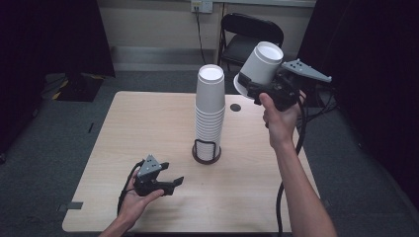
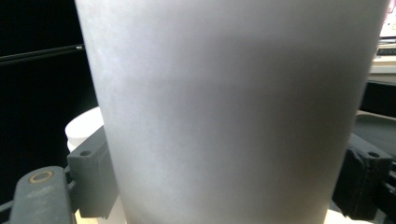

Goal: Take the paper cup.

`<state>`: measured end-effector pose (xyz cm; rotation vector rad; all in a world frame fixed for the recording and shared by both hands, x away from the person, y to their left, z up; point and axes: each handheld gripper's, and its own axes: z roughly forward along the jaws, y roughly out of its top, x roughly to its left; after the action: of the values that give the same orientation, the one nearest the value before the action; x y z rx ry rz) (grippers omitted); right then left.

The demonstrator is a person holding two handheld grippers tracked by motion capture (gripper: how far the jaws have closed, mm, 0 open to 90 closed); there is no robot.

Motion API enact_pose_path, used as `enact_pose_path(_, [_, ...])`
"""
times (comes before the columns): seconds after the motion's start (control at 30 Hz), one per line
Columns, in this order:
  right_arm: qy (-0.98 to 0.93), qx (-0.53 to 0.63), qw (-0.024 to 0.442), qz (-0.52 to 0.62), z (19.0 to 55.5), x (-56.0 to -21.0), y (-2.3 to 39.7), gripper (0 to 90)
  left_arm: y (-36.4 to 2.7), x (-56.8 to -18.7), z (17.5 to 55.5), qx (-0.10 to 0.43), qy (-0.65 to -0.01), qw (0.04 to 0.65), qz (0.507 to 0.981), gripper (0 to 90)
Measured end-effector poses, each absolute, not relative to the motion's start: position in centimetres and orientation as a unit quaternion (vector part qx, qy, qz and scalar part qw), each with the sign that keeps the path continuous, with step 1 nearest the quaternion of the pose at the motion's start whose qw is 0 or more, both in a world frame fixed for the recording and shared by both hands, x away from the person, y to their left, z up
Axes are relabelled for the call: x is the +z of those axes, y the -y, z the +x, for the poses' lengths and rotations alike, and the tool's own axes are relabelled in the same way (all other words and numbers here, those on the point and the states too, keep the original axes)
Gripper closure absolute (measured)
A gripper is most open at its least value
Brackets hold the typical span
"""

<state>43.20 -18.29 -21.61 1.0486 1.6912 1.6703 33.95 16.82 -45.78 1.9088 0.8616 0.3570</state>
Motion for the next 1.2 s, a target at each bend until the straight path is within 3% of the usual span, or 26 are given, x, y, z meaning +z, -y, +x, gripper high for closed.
enact_pose_path(0.87, [-0.666,0.574,0.208,0.428,40.1,-29.8,19.5,13.0,-15.2,-44.2,33.5,0.115,-0.324,0.534,0.773,24.2])
enact_pose_path(0.93, [-0.668,0.575,0.198,0.429,39.9,-30.4,19.5,13.0,-14.7,-43.7,33.8,0.090,-0.326,0.547,0.766,26.3])
enact_pose_path(1.2, [-0.672,0.569,0.189,0.435,39.3,-31.9,19.2,13.0,-13.1,-42.7,34.5,0.111,-0.305,0.559,0.763,25.3])
